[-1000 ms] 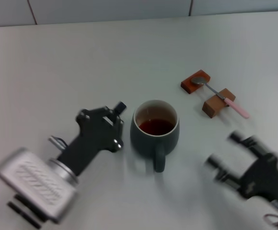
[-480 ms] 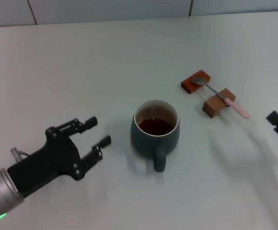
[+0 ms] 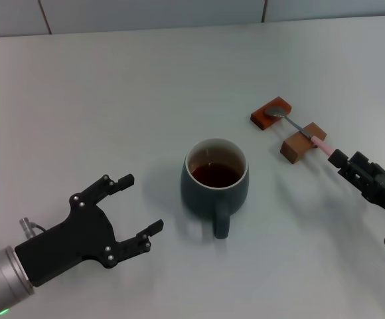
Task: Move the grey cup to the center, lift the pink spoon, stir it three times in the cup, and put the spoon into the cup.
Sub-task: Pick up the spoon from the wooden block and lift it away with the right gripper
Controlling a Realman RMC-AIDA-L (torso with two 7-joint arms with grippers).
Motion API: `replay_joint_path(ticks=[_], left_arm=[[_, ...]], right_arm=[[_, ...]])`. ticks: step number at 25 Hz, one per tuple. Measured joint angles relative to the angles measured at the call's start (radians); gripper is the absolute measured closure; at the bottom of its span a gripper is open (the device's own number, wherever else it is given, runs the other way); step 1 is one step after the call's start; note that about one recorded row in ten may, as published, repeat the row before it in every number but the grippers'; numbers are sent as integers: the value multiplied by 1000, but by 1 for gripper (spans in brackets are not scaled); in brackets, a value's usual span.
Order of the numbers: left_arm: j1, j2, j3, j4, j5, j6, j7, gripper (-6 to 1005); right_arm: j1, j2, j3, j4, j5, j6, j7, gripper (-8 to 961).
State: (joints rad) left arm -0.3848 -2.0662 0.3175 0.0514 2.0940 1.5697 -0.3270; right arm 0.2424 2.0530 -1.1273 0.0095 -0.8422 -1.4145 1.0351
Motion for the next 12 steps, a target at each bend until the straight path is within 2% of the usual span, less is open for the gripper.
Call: replay_joint_path(ticks=[12], left_arm=[[21,0,0,1,0,-4,18,144]], right_arm=[[21,9,-5,-27,0,89,5,250]])
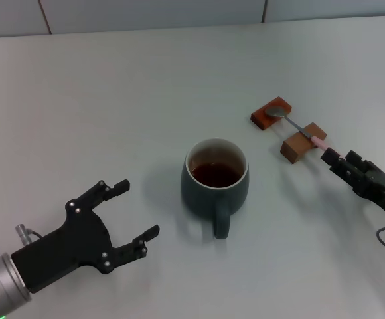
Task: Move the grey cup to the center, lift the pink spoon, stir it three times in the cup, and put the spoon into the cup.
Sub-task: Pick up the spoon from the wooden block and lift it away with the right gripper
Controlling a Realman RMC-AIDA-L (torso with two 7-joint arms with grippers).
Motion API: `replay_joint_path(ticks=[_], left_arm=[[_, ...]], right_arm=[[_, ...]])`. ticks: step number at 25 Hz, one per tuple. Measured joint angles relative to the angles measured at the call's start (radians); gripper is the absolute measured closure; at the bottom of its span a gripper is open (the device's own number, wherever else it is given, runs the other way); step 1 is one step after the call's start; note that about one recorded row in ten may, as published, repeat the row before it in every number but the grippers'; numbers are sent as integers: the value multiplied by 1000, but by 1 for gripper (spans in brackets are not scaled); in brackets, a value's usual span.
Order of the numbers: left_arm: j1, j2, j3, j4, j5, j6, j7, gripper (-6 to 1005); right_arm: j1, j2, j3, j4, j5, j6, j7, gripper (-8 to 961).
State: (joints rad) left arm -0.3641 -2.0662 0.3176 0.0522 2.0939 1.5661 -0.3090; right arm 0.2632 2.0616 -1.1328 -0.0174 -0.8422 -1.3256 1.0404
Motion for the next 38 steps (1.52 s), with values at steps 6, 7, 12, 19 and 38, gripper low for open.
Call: replay_joint_path(ticks=[6,7,12,19,38], left_arm=[[2,0,0,0,0,-1,2,144],[2,0,0,0,0,-2,3,144],[2,0,0,0,0,-5,4,144],[2,0,1,0,0,-7,4,144],[10,2,1,7,0,-9,5,145]], right_arm=[[7,0,0,-2,0,9,10,257],[8,0,0,-2,0,10,12,258],[18,-6,0,-3,-2,32,59,265],[38,-14,-4,-10,-26,68,120,537],[38,-3,-10,-39,-38,106,135,720]])
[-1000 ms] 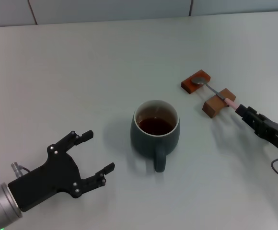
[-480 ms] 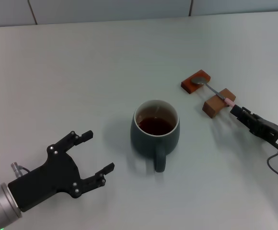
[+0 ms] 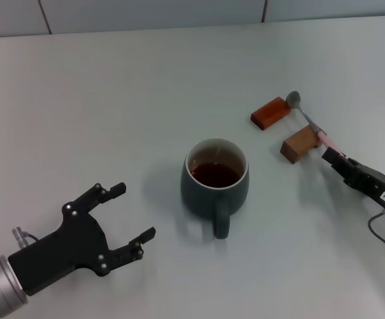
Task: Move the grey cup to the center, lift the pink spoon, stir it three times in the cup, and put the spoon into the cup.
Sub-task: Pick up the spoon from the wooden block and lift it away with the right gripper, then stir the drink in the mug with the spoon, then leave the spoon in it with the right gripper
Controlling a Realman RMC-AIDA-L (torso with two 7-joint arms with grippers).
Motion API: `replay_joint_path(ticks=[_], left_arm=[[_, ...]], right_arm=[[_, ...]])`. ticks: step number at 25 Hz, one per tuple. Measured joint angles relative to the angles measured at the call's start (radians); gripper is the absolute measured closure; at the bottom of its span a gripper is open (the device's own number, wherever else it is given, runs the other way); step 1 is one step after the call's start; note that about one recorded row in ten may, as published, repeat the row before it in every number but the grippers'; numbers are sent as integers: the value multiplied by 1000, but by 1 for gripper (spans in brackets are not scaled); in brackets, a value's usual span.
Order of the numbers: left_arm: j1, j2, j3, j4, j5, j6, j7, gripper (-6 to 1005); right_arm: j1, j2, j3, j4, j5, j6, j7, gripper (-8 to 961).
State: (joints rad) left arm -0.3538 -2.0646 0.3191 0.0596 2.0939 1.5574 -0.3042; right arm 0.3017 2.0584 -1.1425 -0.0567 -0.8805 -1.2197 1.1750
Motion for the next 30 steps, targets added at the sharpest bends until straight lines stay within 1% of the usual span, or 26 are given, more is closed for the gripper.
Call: replay_joint_path(ticks=[4,7,9,10,11,13,14,15,16,17,18,19,20,23,24,25,28,29,30], left_arm=[[5,-1,0,3,0,-1,0,145],[6,-1,0,3,0,-3,-3,145],[6,-1,0,3,0,-5,-5,145],[6,-1,0,3,0,-5,-5,145],[6,-2,0,2,0,-19,-4,146],[7,-3,0,1,0,-28,-2,146],[7,-4,0,-2,0,-37,0,147],[7,-4,0,-2,0,-37,0,147],[7,-5,0,-3,0,-39,0,147],[7,-5,0,-3,0,-39,0,148],[7,-5,0,-3,0,-39,0,148],[7,-5,0,-3,0,-39,0,148],[7,-5,0,-3,0,-39,1,149],[6,-5,1,-4,0,-39,2,149],[5,-5,5,-3,0,-39,2,149],[5,-5,5,-3,0,-39,2,149],[2,-5,12,0,0,-39,2,150],[2,-5,12,0,0,-39,2,150],[1,-5,12,1,0,-39,2,150]], right_arm=[[-9,8,1,-15,0,-9,0,834],[-20,9,-3,-18,-1,-71,-14,834],[-46,9,1,-29,-1,-175,-41,835],[-46,9,1,-29,-1,-175,-41,835],[-62,7,3,-42,-1,-230,-48,835],[-92,-3,4,-97,-2,-318,-28,834],[-117,-17,5,-180,-18,-361,34,833],[-117,-17,5,-180,-18,-361,34,832],[-138,-24,10,-277,-50,-367,90,831],[-138,-24,10,-277,-50,-367,90,830],[-147,-23,15,-343,-73,-362,117,829],[-163,-16,25,-479,-130,-341,176,827],[-163,-16,25,-479,-130,-341,176,826],[-170,4,62,-735,-298,-281,330,823],[-159,15,84,-909,-435,-259,467,822],[-159,15,84,-909,-435,-259,467,821],[-133,18,97,-1143,-619,-254,675,818],[-107,18,98,-1302,-760,-261,816,817],[-107,18,98,-1302,-760,-261,816,816]])
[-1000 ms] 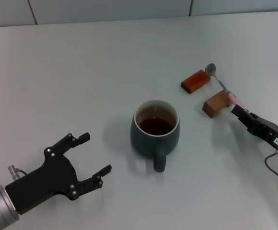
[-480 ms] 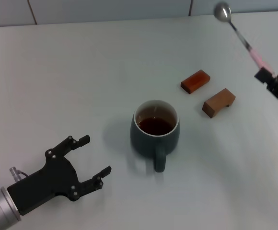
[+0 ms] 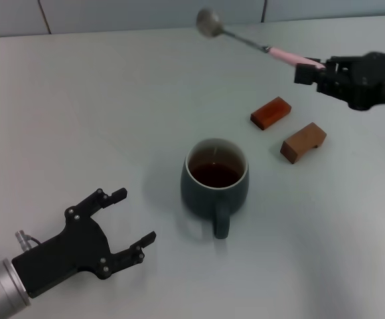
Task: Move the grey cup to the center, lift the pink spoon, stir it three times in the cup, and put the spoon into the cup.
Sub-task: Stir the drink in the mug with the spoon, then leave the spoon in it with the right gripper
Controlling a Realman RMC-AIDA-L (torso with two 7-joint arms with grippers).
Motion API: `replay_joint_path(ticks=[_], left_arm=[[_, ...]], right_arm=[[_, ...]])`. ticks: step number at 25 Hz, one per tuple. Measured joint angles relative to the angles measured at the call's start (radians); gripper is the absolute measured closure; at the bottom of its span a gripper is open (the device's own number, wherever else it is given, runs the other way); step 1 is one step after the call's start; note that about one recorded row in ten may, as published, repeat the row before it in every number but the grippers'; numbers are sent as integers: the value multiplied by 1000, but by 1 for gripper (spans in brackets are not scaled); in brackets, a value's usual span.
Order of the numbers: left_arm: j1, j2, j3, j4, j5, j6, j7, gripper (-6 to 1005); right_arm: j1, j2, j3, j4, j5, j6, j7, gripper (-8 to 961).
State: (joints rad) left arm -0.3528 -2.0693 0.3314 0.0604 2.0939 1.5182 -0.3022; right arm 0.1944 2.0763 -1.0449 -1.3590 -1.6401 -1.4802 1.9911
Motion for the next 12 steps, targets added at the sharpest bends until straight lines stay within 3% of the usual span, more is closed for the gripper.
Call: replay_joint_path(ticks=[2,3,4,5,8,9,10,12], left_arm=[[-2,0,0,1,0,0,0,150],[-2,0,0,1,0,0,0,150],[-4,0,0,2,0,0,0,150],[-4,0,0,2,0,0,0,149],[-5,0,0,2,0,0,0,149],[-6,0,0,2,0,-2,0,149],[-6,0,0,2,0,-2,0,149],[-7,0,0,3,0,-5,0,150]], right_arm=[[69,-9,8,-176,-191,-61,204,814],[69,-9,8,-176,-191,-61,204,812],[145,-27,25,-244,-304,-154,332,811],[145,-27,25,-244,-304,-154,332,810],[262,-54,41,-300,-419,-292,480,807],[331,-64,44,-339,-481,-360,545,806],[331,-64,44,-339,-481,-360,545,805],[403,-74,47,-368,-533,-427,595,803]])
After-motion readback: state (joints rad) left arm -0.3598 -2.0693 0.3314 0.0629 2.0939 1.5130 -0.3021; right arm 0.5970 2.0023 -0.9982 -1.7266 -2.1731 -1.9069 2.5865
